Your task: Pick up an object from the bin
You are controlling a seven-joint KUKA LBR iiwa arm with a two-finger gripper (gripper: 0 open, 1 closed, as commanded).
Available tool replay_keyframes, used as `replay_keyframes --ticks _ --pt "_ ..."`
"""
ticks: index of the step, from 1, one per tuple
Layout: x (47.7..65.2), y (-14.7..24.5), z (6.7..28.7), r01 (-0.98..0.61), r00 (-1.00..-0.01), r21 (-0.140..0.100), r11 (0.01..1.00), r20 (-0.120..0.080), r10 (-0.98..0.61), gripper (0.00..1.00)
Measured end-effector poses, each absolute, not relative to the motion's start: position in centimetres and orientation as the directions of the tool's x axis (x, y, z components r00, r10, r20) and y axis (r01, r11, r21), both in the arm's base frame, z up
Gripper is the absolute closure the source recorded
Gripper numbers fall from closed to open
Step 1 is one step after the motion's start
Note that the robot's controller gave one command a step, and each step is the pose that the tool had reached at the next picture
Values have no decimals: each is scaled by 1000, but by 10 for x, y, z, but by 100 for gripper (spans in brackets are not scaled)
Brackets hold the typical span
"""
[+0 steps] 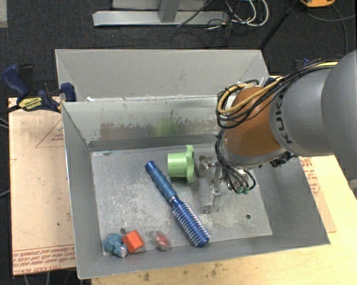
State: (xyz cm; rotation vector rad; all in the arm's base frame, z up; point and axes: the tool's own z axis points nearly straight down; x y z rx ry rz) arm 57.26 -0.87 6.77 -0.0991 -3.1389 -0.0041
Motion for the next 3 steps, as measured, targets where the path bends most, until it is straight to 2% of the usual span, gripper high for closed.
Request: replay_keyframes --ticks 1,2,3 --pt "631 51 102 -95 -995 3 996 -10 -95 0" --pt "649 49 111 -147 -989 0 989 -7 -147 0" --pt "642 41 70 -5 -1000 2 1000 -3 -5 0"
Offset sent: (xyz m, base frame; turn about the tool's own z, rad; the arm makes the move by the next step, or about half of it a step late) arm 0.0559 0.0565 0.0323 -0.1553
